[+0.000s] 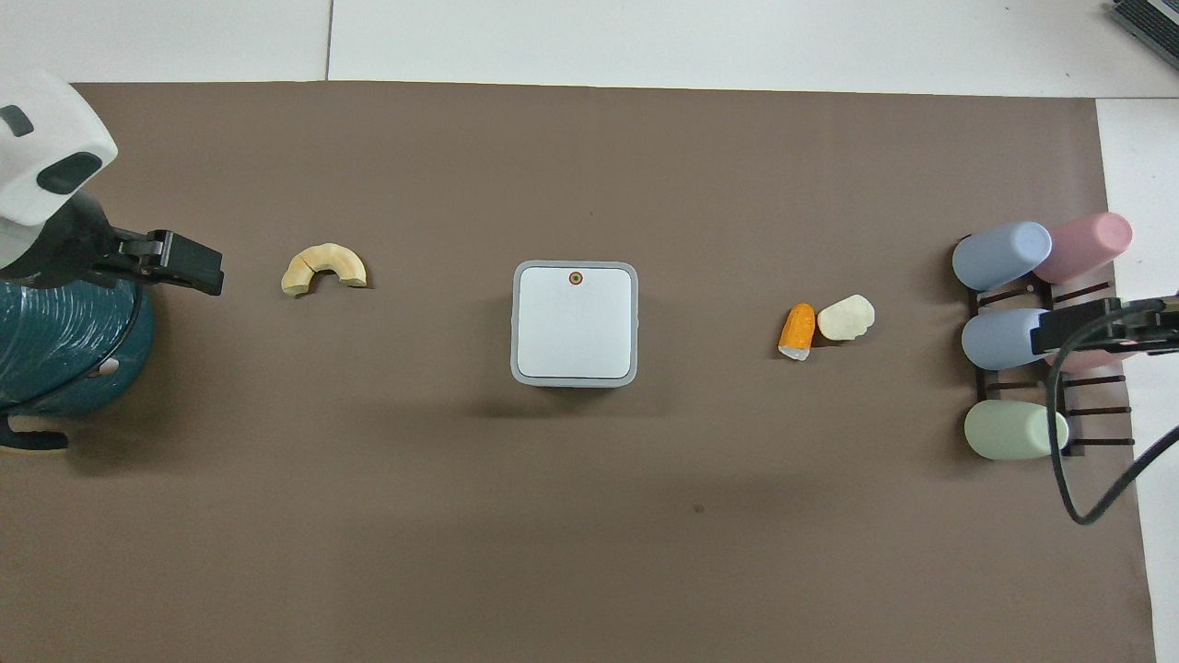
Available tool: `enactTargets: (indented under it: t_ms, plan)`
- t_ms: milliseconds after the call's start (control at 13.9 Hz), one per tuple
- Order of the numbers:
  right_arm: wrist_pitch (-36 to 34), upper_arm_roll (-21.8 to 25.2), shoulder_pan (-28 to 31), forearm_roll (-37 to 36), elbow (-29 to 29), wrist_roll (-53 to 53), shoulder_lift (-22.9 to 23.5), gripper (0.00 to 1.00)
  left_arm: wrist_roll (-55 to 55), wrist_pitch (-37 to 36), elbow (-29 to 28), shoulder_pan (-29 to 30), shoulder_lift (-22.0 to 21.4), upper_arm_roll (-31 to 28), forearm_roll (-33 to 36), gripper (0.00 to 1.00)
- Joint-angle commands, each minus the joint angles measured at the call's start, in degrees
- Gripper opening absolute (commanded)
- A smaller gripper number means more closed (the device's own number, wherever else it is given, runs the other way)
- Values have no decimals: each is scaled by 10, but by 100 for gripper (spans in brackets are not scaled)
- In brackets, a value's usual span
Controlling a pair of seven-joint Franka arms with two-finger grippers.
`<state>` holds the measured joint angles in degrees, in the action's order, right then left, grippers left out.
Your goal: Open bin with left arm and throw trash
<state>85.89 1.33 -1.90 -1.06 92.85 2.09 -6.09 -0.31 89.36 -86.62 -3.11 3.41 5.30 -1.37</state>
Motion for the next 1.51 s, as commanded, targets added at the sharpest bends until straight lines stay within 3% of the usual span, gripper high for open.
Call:
enactTargets:
  t_ms: [0, 789, 1148, 1291, 1363, 1435]
  plan:
    - [6, -2, 3, 2, 0, -13, -4, 100, -4, -2, -1, 3, -6, 1, -4, 100]
    - [32, -2, 6, 3, 29, 24, -14, 100, -7, 38, -21, -5, -10, 2, -4, 100]
    - [166, -4, -3, -2, 121, 116, -7, 100, -62, 86, -46, -49, -17, 7, -5, 98]
    - [209, -7, -4, -2, 155, 141, -3, 100, -105, 89, -58, -72, -17, 9, -10, 42]
    - [212, -7, -4, -2, 156, 160, 14, 100, -133, 93, -61, -85, -17, 9, -14, 21]
    - [225, -7, -3, -2, 157, 184, 33, 100, -165, 102, -63, -99, -16, 9, -17, 10]
